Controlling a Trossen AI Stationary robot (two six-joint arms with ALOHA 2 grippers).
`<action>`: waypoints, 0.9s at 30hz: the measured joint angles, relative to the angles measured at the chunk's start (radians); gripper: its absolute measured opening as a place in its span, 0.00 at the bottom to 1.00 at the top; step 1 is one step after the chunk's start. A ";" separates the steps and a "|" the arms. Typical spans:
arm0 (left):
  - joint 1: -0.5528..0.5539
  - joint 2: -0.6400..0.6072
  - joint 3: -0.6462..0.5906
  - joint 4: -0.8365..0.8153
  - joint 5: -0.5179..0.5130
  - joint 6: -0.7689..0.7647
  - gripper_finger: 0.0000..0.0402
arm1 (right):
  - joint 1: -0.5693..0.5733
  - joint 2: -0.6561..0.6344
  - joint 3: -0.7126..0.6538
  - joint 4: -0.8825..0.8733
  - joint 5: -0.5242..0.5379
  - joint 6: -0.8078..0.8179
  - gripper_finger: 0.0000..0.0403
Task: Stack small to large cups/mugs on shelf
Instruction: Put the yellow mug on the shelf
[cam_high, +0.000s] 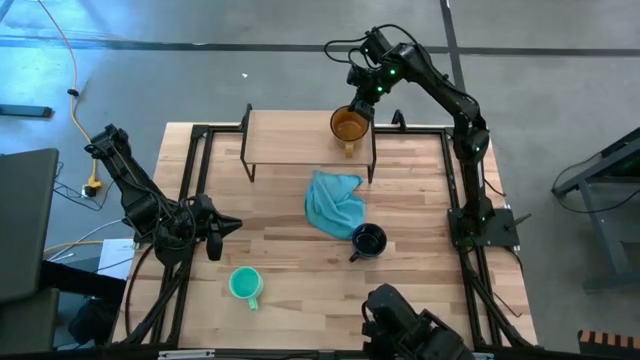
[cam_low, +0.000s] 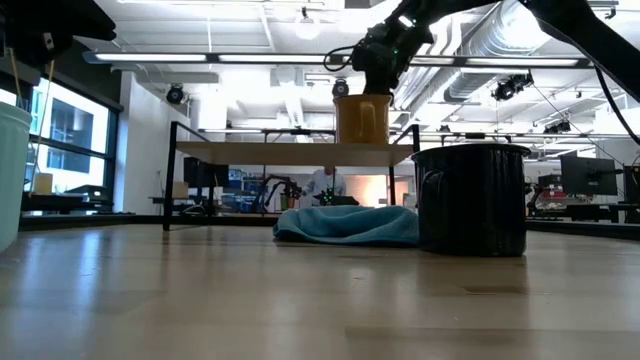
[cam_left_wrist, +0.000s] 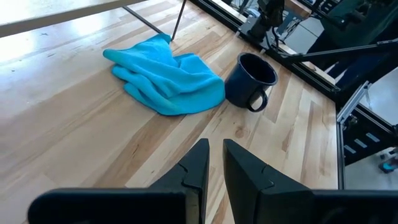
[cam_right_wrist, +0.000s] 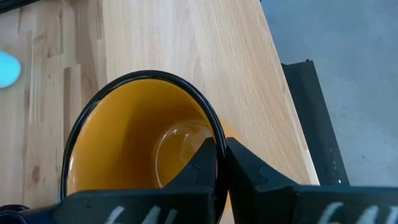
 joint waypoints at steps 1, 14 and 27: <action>0.000 0.000 0.000 0.000 0.000 0.000 0.09 | 0.000 0.000 0.000 0.000 0.000 0.001 0.00; 0.000 0.000 0.000 -0.002 0.000 0.000 0.09 | 0.000 0.000 0.000 -0.003 0.007 0.004 0.00; 0.000 0.000 0.000 -0.002 0.000 0.000 0.09 | 0.000 0.000 0.000 -0.007 0.014 0.015 0.00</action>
